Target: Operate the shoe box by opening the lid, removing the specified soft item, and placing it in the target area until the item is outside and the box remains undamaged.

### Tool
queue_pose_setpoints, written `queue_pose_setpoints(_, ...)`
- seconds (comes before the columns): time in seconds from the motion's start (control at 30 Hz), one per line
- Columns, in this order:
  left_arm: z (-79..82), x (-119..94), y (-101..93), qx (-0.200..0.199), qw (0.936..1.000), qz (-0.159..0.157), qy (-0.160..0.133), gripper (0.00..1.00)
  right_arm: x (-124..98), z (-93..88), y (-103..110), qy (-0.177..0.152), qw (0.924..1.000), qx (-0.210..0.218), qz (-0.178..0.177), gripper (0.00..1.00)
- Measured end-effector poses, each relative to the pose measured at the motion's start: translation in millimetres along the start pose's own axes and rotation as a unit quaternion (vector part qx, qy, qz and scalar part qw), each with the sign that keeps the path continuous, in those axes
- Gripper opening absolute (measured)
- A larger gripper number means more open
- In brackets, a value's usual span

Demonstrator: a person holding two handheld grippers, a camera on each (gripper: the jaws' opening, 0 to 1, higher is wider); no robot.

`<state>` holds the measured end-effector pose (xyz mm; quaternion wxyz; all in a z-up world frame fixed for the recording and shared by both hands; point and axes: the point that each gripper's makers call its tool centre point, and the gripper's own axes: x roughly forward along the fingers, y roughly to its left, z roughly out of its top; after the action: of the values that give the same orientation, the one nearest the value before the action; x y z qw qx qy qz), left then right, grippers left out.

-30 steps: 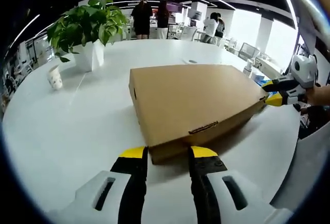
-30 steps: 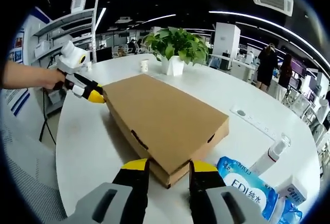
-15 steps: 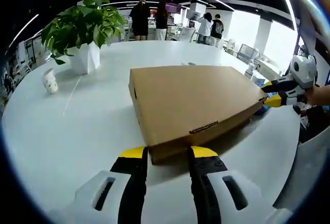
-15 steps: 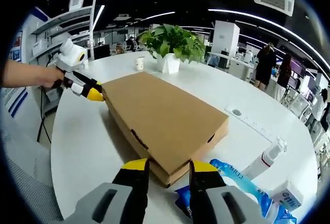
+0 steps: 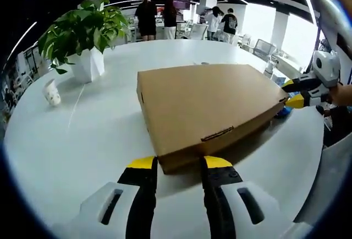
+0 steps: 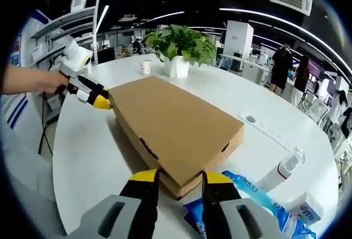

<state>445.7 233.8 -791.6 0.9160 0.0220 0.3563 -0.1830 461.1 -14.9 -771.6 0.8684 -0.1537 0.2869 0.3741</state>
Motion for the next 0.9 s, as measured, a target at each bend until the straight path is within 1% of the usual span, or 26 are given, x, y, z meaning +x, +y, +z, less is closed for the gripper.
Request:
queue_pose_setpoints(0.17,0.0,-0.8,1.0,0.0,1.0,0.004,-0.001,0.31,1.4,1.1,0.2,-0.001,1.0,0.004,-0.004,0.28)
queue_pose_setpoints(0.27,-1.1,-2.4,2.3,0.005,1.0,0.008,-0.001,0.29,0.5,0.8,-0.3,-0.002,1.0,0.007,-0.003,0.28)
queue_pose_setpoints(0.4,-2.4,-4.3,3.1,0.001,0.9999,0.012,-0.001,0.27,-0.9,0.1,1.7,-0.005,0.9999,0.014,-0.001,0.28)
queue_pose_setpoints(0.6,-2.1,-10.4,-1.0,0.001,1.0,0.008,-0.003,0.3,-4.7,-1.6,6.4,-0.009,0.9997,0.021,0.002,0.28)
queue_pose_setpoints(0.73,-2.7,-13.6,-5.5,-0.004,1.0,0.006,-0.007,0.34,-5.6,-3.4,5.7,-0.009,0.9997,0.023,-0.003,0.27)
queue_pose_setpoints(0.8,-4.0,-17.5,-9.8,-0.003,1.0,0.005,-0.005,0.35,-7.2,-2.1,9.0,-0.014,0.9993,0.036,0.004,0.28)
queue_pose_setpoints(0.9,-2.9,-22.8,-13.2,-0.005,0.9999,0.003,-0.013,0.38,-12.7,-2.1,9.2,-0.017,0.9995,0.026,0.003,0.28)
